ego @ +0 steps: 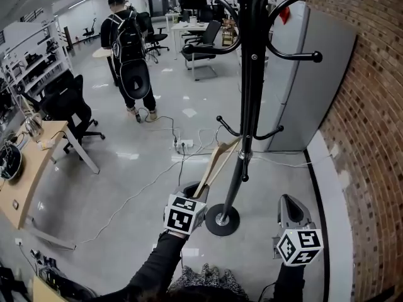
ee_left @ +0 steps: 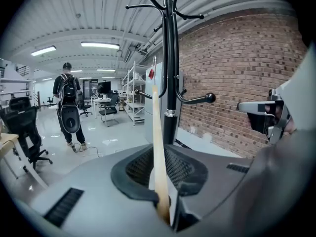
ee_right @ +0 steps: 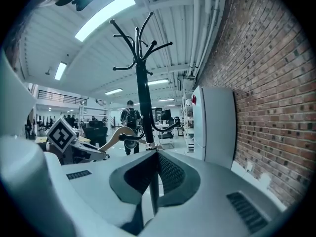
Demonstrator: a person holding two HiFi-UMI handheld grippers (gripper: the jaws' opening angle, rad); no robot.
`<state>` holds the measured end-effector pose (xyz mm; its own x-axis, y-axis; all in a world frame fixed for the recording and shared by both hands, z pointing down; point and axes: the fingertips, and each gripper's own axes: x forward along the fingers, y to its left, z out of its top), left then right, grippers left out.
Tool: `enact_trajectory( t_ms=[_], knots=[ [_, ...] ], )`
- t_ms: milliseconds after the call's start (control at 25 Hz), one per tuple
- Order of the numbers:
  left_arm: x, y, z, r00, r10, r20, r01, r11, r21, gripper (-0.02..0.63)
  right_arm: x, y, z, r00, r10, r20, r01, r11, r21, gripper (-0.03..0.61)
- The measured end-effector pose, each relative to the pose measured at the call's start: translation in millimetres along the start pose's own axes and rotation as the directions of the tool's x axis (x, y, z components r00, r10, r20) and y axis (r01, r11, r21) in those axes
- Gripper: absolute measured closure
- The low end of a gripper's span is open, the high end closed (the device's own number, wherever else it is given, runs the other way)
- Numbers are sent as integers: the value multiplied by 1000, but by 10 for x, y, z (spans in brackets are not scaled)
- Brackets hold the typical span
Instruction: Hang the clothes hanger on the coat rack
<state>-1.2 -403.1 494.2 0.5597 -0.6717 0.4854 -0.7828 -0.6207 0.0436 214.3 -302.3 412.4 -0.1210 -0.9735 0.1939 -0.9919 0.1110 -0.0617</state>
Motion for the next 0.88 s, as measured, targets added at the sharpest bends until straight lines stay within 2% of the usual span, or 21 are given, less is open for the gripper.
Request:
enact_trajectory(
  t_ms=[240,560,880],
  knots=[
    [332,33,113,999,-41,-10,41,999,30,561,81,-134,-87,999,-44,-24,44,999,8,569],
    [702,94,-52,995,-63,-79,67,997,49,561,96,-292,-201,994,-92,-54,93,995,18,569],
    [1020,127,-149,990,-80,-113,88,994,65,561,114,-315,-301,991,-106,-77,107,994,17,569]
  ],
)
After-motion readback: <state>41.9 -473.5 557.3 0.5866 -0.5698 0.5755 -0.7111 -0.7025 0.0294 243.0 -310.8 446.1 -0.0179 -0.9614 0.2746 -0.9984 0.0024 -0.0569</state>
